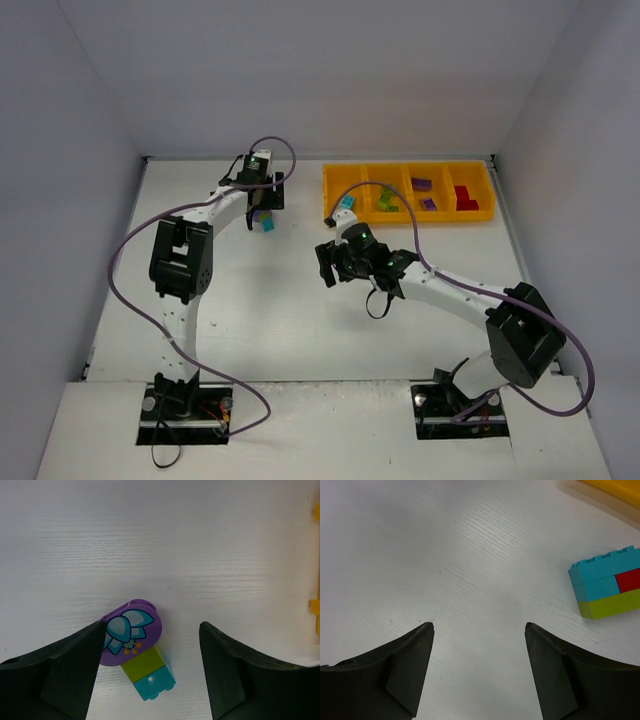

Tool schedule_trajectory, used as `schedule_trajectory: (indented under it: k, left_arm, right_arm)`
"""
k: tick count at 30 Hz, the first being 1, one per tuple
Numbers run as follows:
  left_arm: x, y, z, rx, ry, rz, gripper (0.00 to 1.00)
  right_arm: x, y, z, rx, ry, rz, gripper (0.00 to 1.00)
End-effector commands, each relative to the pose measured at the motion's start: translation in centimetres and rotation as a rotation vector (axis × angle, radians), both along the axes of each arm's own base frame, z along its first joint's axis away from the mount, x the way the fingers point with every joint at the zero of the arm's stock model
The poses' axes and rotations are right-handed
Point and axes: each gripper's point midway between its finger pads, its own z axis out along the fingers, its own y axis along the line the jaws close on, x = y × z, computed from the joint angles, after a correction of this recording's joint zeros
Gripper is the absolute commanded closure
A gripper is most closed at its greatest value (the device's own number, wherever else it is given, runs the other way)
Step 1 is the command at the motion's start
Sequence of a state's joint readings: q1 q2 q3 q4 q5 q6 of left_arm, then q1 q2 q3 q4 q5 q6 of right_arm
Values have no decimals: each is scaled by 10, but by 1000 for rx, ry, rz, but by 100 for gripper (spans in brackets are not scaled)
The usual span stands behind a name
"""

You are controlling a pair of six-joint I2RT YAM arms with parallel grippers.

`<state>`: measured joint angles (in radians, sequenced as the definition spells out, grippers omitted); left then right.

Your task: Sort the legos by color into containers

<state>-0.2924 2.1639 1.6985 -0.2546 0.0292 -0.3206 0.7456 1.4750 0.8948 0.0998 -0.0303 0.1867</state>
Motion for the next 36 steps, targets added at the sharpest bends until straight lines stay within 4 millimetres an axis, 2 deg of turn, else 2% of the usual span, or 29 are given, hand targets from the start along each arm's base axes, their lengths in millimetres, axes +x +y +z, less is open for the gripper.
schedule_trajectory:
  k: [1,3,7,11,19,25,31,36]
  left_arm:
    - [-4,1,12,-28,-9,3,31]
    - [-4,3,20,-26,-25,7,31]
    - [-2,12,53,-7,-78,52,31]
    - [-3,30,60,20,-55,200,31]
    - [-10,26,30,-36,48,319,31]
    - [-22,19,21,-42,94,354,31]
    - [-29,9,7,-36,116,357,41]
    - [-31,1,-4,7,123,340,45]
  right_arm:
    - [9,0,22,48,-56,-31,30]
    - [8,1,22,49,-52,-26,30]
    - [8,1,25,57,-55,-27,30]
    - [8,0,24,55,-56,-31,30]
    - [6,-3,26,64,-58,-43,30]
    - [0,-9,25,64,-55,-50,30]
    - [-2,-11,23,63,-51,-52,30]
    - [-4,-12,26,71,-57,-53,30]
